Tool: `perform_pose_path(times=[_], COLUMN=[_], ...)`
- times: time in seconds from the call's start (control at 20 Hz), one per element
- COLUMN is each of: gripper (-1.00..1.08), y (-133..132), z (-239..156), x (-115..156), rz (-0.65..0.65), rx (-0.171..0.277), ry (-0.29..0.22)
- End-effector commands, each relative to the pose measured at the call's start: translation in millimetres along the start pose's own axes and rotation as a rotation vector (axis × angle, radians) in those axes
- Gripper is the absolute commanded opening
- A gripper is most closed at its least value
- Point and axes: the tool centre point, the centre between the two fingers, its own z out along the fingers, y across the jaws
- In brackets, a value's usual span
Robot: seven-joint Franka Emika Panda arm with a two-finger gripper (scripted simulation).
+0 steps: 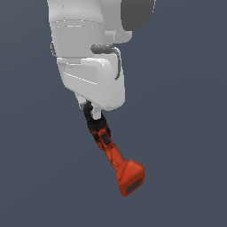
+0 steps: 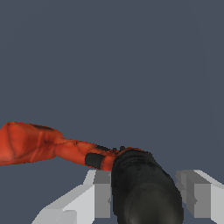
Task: Pick up the object and move it to a goal position.
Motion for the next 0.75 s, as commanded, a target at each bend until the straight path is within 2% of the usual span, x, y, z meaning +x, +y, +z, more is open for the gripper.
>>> perform_pose_path(times=[0.0, 0.35, 0.7], gripper=[-1.00, -1.00, -1.00], y=[-3, -5, -7], z=[-20, -49, -59], x=[-9, -31, -38], rz=[-0.001, -0.001, 0.000], rx=[0.010, 0.010, 0.010], ry=[0.008, 0.008, 0.008])
